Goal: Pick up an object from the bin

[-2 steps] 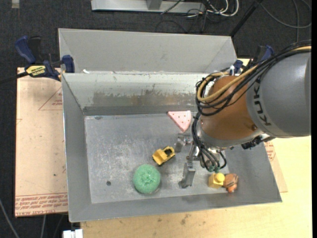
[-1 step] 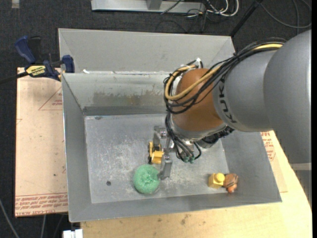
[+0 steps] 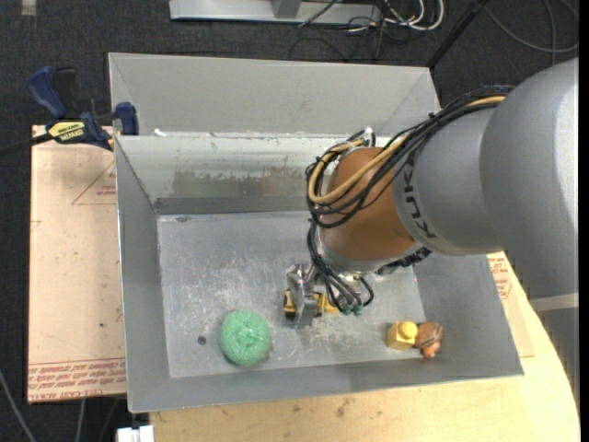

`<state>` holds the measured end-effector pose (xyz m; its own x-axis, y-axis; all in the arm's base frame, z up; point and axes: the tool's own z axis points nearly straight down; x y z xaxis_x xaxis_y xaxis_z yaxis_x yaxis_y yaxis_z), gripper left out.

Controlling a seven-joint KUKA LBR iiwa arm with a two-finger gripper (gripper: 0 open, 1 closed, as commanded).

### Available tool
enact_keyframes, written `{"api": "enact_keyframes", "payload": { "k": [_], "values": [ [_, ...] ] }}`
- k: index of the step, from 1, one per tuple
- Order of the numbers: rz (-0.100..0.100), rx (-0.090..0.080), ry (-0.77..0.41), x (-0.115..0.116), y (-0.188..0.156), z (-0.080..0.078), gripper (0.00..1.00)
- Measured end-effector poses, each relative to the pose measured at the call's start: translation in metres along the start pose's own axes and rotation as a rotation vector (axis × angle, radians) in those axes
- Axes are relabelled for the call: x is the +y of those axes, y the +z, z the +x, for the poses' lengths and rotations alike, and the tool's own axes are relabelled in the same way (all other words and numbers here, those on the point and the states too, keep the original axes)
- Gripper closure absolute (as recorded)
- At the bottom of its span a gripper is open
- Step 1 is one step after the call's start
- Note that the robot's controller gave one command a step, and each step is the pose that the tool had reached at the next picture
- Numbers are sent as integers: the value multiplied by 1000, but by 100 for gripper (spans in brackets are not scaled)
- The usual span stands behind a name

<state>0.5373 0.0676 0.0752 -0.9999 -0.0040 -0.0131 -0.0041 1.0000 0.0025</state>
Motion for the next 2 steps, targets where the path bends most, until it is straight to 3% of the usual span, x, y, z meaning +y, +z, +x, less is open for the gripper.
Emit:
{"api": "enact_keyframes", "payload": {
  "k": [1, 2],
  "values": [
    [0, 0, 0, 0, 0, 0, 100],
    [1, 11, 1, 27, -101, 11, 100]
  ]
}}
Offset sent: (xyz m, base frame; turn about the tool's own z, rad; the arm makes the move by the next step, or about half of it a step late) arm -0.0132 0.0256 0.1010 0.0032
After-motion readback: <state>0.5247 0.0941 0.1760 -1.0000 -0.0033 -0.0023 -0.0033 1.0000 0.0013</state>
